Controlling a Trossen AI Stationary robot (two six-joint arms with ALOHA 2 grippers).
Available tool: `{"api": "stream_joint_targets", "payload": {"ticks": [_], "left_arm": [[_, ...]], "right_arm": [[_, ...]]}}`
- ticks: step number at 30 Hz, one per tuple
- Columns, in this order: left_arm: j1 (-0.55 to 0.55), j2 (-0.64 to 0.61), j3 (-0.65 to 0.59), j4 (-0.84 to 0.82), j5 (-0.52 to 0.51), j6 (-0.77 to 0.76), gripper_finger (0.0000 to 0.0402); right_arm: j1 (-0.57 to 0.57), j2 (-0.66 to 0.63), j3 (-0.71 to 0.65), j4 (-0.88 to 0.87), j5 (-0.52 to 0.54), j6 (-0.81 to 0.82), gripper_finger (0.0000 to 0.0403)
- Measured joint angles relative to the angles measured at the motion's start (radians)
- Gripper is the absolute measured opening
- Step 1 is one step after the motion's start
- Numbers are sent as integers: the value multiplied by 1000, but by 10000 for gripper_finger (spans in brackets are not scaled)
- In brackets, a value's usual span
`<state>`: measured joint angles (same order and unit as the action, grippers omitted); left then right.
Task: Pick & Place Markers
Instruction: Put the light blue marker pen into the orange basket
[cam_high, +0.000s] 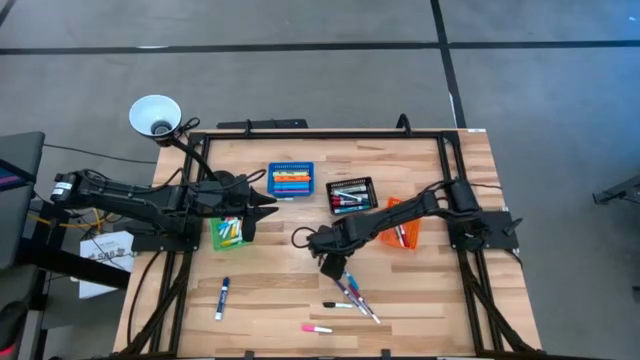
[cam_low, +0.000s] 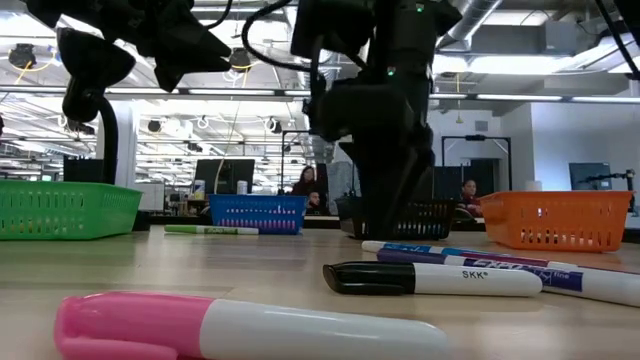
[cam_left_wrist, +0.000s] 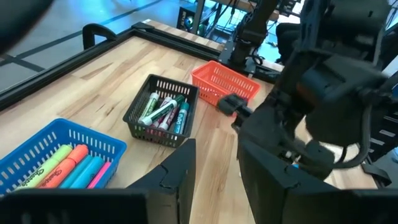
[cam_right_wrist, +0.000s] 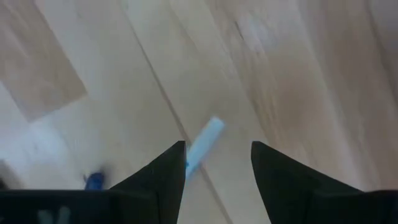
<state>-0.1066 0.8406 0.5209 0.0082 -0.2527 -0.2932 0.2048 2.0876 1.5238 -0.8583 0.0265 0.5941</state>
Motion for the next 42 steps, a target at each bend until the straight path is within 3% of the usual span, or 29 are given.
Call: {"api": "stream_joint_targets", "payload": {"ticks": [5, 12, 22, 25, 29, 33, 38, 42], "left_arm": [[0, 0, 0, 1, 0, 0, 118], [0, 0, 0, 0, 0, 0, 118], [0, 0, 0, 0, 0, 0, 118], [0, 0, 0, 0, 0, 0, 118], [0, 0, 0, 0, 0, 0, 118], [0, 0, -1, 0, 0, 0, 118], [0, 0, -1, 0, 0, 0, 118], [0, 0, -1, 0, 0, 0, 118]], "right_arm": [[3, 33, 0, 27, -87, 12, 173], [11, 68, 5, 14, -40, 51, 160], [11, 66, 1, 3, -23, 52, 29], [11, 28, -5, -8, -24, 52, 12], [11, -89, -2, -65, -18, 60, 33], [18, -206, -4, -231, 109, 65, 37], [10, -357, -25, -456, 274, 202, 10], [-14, -458, -130, -467, 267, 349, 17]]}}
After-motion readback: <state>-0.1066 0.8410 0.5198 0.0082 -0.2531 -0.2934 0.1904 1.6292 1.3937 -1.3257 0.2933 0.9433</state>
